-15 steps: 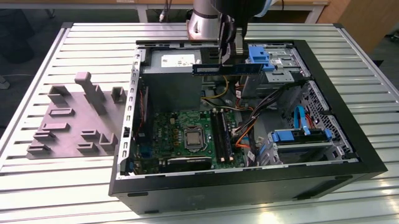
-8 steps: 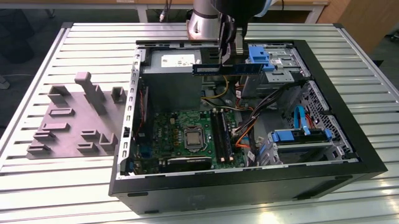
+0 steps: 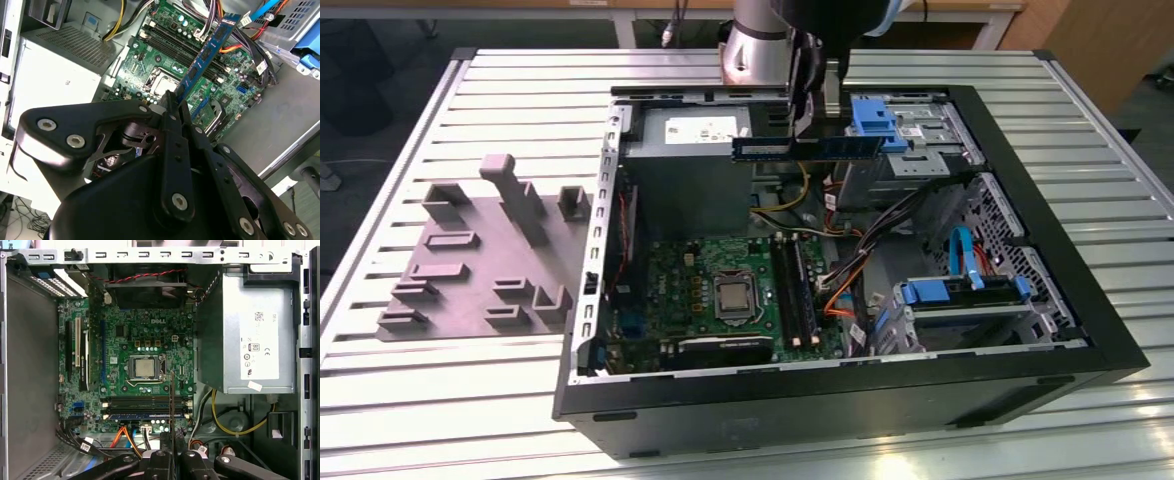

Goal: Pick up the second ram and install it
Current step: 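Insert the second ram into the second slot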

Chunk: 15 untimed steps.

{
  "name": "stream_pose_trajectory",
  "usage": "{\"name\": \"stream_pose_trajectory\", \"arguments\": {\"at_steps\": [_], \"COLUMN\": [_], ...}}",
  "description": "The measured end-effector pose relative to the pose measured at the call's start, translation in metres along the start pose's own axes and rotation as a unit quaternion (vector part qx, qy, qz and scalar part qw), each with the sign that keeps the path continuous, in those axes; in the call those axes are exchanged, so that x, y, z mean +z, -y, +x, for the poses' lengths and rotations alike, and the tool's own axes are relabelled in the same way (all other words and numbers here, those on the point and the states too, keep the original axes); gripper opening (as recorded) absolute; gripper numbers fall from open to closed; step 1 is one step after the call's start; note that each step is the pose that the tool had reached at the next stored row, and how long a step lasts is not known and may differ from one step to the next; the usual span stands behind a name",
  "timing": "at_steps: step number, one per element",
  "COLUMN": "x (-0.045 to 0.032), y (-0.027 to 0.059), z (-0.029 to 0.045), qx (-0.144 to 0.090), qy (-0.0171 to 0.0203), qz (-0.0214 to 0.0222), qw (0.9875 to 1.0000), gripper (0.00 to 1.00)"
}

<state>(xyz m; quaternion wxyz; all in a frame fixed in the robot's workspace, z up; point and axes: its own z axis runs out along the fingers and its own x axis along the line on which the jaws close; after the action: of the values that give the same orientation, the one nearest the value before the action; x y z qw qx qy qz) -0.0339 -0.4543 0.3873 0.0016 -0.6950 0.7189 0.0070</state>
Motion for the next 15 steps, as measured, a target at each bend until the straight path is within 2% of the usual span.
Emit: {"name": "stream_pose_trajectory", "arguments": {"at_steps": [4,8,12,15], "x": [0.0006,0.0013,0.0021,0.0027], "y": [0.0001,0.0000,0.0000,0.0000], "z": [0.0000,0.0000,0.0000,0.0000], "qx": [0.033,0.069,0.106,0.132], "qy": [0.0002,0.0005,0.0009,0.0010], "qz": [0.0004,0.0008,0.0013,0.0016], "qw": [0.9995,0.9976,0.9944,0.9912], "gripper": [0.14,0.14,0.14,0.14]}}
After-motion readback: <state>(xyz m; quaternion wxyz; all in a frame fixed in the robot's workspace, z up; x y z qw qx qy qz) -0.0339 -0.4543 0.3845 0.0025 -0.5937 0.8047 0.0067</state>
